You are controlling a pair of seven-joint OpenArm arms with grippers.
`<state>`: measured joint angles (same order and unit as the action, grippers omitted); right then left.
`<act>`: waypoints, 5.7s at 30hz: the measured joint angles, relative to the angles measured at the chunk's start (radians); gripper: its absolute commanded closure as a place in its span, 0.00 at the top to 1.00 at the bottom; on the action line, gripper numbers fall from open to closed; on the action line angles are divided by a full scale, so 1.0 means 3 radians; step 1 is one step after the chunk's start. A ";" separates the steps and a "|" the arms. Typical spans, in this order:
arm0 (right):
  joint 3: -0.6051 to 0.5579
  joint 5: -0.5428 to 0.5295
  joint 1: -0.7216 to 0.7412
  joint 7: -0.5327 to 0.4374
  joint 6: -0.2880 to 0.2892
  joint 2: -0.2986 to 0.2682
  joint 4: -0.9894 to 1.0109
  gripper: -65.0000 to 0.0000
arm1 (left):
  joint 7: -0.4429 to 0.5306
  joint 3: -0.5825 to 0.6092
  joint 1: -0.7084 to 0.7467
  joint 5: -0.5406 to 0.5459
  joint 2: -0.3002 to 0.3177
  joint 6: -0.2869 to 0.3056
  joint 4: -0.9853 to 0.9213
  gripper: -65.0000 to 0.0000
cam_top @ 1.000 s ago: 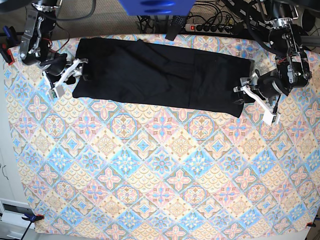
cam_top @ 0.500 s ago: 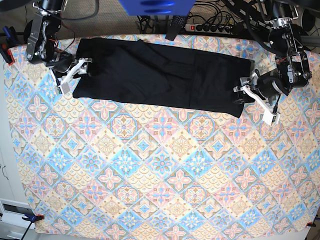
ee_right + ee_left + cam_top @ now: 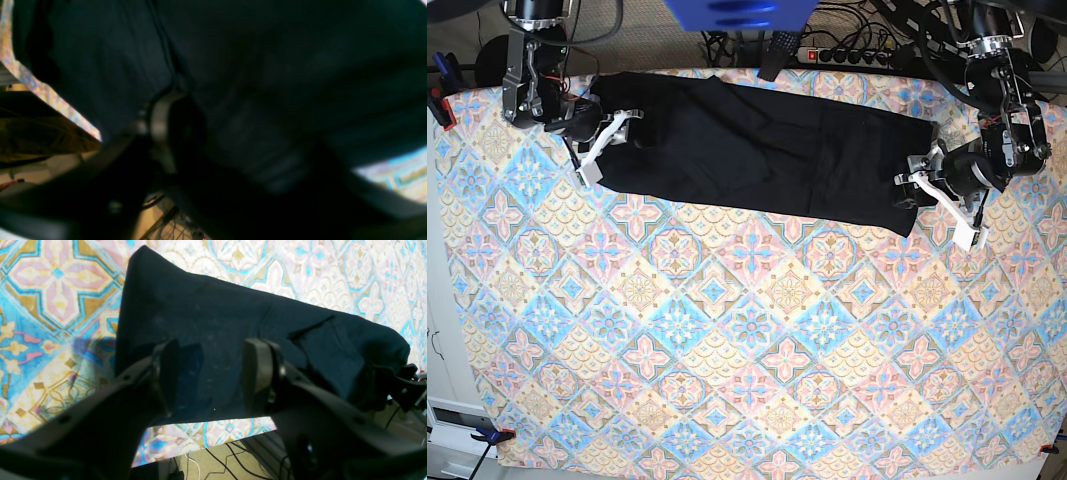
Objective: Fold the T-shirt properly
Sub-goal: 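Grasp the opposite strip end with the right gripper, then fold the held strip end over toward the left gripper with the right gripper, then press and square the folded bundle with both grippers, then grasp the bundle's edge with the right gripper and fold it over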
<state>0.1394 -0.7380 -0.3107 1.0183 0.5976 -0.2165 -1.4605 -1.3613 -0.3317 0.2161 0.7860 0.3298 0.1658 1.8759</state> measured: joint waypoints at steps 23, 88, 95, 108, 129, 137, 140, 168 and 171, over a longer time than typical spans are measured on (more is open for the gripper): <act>0.0779 0.0259 0.0351 0.0169 -0.0005 -0.0390 -0.0165 0.03 | -0.0003 -0.0089 0.0011 0.0003 -0.0003 0.0001 0.0000 0.46; -0.2486 0.1862 0.1542 0.0148 0.0024 0.0678 -0.0716 0.42 | 0.0521 0.0116 0.0614 -0.0263 -0.0009 0.0013 -0.0011 0.25; -0.2424 0.1794 0.1518 0.0160 0.0023 0.0666 -0.0970 0.42 | 0.0689 0.0098 0.0607 -0.0275 -0.0064 0.0011 -0.0385 0.25; -0.1898 0.1720 0.1495 0.0020 0.0015 0.0413 -0.0635 0.34 | 0.0746 0.0289 0.0631 -0.0278 -0.0051 -0.0005 -0.0031 0.24; -0.2157 0.2458 0.2413 -0.0999 0.0038 0.0473 0.1008 0.04 | 0.0970 0.1783 0.0572 -0.1300 -0.0540 -0.0010 0.0045 0.00; -0.2705 0.2459 0.2623 -0.1425 0.0009 0.0684 0.1845 0.04 | 0.1016 0.1804 0.0582 -0.1670 -0.0496 -0.0010 -0.0313 0.00; -0.2874 0.2438 0.2593 -0.1532 0.0042 0.0746 0.2061 0.04 | 0.1081 0.1795 0.0584 -0.1626 -0.0375 0.0034 -0.0422 0.00; -0.2700 0.2429 0.1419 -0.0427 0.0052 -0.0521 -0.0267 0.04 | 0.1320 0.1919 -0.0908 -0.1729 -0.0170 -0.0022 -0.1512 0.00; -0.2388 0.2452 0.1228 -0.0315 0.0024 -0.0535 -0.0609 0.04 | 0.1527 0.2068 -0.1111 -0.1724 -0.0230 -0.0013 -0.1701 0.00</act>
<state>-0.5770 -0.0025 0.0578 0.9237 0.6048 -0.3771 -1.6432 -0.9031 0.2886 -0.1173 0.2687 0.2607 0.1619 1.3655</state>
